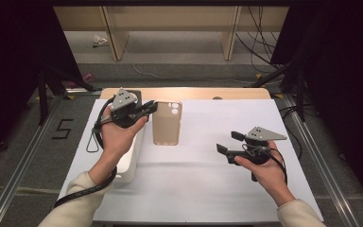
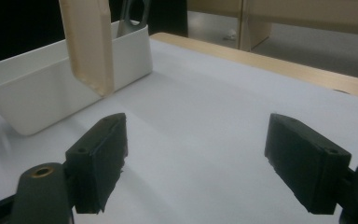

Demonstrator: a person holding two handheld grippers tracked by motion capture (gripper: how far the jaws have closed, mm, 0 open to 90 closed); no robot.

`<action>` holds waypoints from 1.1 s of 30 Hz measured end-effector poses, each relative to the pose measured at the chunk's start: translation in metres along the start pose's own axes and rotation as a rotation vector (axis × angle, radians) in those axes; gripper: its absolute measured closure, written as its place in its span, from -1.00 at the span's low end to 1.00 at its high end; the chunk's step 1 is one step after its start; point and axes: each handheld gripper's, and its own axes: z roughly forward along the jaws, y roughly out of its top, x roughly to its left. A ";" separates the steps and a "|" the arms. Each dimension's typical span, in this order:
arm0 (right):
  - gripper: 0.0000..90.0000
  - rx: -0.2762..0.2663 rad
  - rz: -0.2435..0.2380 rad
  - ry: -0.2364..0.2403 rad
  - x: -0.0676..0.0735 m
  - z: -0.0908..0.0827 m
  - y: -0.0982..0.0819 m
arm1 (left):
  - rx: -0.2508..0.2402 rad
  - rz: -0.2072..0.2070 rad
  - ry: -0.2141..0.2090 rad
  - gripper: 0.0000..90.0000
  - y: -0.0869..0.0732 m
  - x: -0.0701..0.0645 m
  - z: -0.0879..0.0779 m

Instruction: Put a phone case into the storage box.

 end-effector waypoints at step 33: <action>-0.52 0.010 -0.005 -0.007 0.001 -0.014 -0.010 | -0.041 0.011 0.047 0.85 0.013 0.027 -0.019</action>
